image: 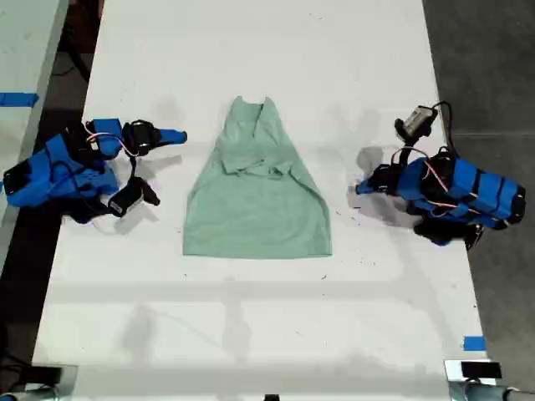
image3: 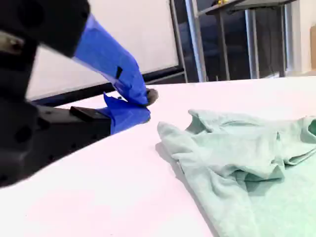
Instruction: Fold t shirt
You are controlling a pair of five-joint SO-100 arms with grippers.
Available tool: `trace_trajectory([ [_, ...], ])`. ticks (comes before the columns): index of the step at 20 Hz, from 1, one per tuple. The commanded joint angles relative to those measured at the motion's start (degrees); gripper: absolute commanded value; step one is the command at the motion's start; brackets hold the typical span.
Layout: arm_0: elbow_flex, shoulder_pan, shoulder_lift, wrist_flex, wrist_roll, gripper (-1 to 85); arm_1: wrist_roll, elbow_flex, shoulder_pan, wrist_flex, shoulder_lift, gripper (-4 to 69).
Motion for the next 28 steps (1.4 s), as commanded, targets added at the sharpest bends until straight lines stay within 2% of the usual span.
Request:
trace_trajectory([
  [1, 2.29, -4.39, 0.35, 1.32, -1.23, -0.2, -0.44, 1.41, 7.82, 2.9, 0.7, 2.6],
  [4, 2.29, -4.39, 0.35, 1.32, -1.23, -0.2, 0.09, 1.41, 7.38, 2.9, 0.7, -1.1],
  [11, 2.29, -4.57, 0.35, 1.32, -1.23, -0.2, 1.58, -3.25, 6.15, 5.1, -1.14, -0.7],
  [12, 2.29, -4.66, 0.35, 1.32, -1.23, -0.2, 2.55, -6.77, 5.19, 6.33, -3.16, 0.8],
  [14, 2.29, -4.75, 0.35, 1.32, -1.23, -0.1, 4.31, -14.5, 0.97, 5.27, -11.6, 9.3],
  [15, 2.29, -4.75, 0.35, 1.32, -1.23, -0.1, 5.63, -18.46, -1.85, 3.6, -18.46, 17.2],
  [17, 2.29, -4.75, 0.35, 1.32, -1.23, -0.1, 8.96, -25.4, -8.0, -1.23, -31.99, 22.3],
  [21, 2.29, -4.66, 0.35, 1.32, -1.14, -0.1, 12.57, -30.41, -15.91, -14.85, -52.91, 24.3],
  [28, 2.29, -4.66, 0.35, 1.41, -1.14, -0.1, 13.27, -34.01, -19.86, -29.36, -75.85, 23.7],
])
